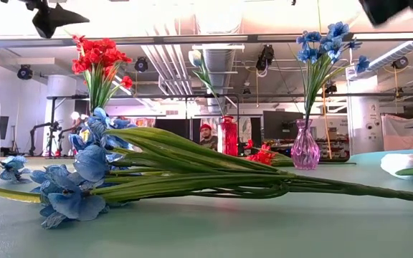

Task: Sort flowers into vase by color
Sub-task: Put the bottom white flower into the red vase

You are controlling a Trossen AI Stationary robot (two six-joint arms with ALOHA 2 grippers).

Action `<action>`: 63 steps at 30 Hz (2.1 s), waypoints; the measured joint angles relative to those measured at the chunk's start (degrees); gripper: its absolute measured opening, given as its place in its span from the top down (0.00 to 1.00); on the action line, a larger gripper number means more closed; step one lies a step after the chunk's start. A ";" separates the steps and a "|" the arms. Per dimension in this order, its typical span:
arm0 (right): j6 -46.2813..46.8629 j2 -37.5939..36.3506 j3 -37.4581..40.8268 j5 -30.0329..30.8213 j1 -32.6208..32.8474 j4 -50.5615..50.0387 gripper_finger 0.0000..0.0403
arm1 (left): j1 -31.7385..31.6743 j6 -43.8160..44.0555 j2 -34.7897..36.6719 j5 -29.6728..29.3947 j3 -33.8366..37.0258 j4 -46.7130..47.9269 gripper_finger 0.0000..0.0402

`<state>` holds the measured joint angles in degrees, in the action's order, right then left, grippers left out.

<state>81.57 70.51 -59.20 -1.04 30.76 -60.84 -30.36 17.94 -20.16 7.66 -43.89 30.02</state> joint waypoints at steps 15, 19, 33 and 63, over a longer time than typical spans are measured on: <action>7.90 4.48 15.52 0.64 -0.02 15.94 0.40 | -0.01 0.08 0.15 0.02 0.56 -0.97 0.34; 7.58 8.52 15.52 1.54 -0.02 16.27 0.42 | -0.01 0.08 0.15 0.02 0.56 -0.94 0.34; 5.46 15.90 15.27 1.23 -0.02 19.55 0.73 | -0.01 0.10 0.15 0.02 0.56 -0.92 0.34; -47.22 9.87 -7.37 26.25 -7.66 44.20 0.96 | 0.01 -0.06 0.15 -0.18 0.54 -0.90 0.34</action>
<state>34.34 80.38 -66.57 25.21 23.10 -16.64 -30.35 17.89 -20.01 7.48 -43.35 29.12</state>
